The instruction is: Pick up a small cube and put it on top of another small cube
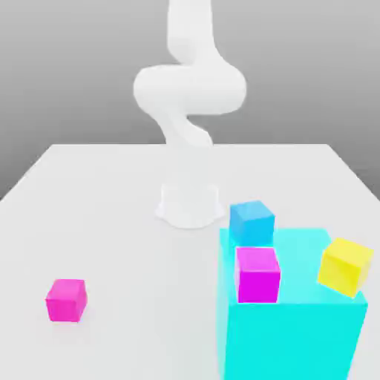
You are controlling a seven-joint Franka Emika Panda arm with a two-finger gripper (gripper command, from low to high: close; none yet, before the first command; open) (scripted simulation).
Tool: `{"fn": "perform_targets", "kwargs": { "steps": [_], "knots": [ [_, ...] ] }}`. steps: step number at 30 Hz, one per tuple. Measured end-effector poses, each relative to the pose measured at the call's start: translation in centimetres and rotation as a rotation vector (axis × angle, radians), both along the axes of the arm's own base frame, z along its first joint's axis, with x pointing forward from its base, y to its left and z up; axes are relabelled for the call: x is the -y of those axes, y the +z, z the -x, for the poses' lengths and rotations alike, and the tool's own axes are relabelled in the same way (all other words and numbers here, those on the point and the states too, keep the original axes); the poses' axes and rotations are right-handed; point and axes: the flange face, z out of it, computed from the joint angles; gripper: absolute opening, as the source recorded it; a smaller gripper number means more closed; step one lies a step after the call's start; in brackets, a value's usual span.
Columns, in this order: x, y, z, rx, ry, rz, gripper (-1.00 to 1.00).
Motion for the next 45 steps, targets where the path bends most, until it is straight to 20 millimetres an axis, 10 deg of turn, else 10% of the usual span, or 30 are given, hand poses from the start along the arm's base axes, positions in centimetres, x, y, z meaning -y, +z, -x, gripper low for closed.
{"fn": "perform_targets", "kwargs": {
  "steps": [11,23,33,34,45],
  "knots": [
    [9.9,-24.1,-6.9,-0.338,0.035,-0.081,0.0],
    [19.6,-45.1,2.2,-0.685,-0.049,0.006,0.0],
    [20.3,-52.2,3.3,-0.718,-0.051,0.033,0.0],
    [20.2,-52.8,3.4,-0.719,-0.051,0.03,-1.0],
    [20.4,-50.4,3.1,-0.716,-0.05,0.036,-1.0]
  ]
}}
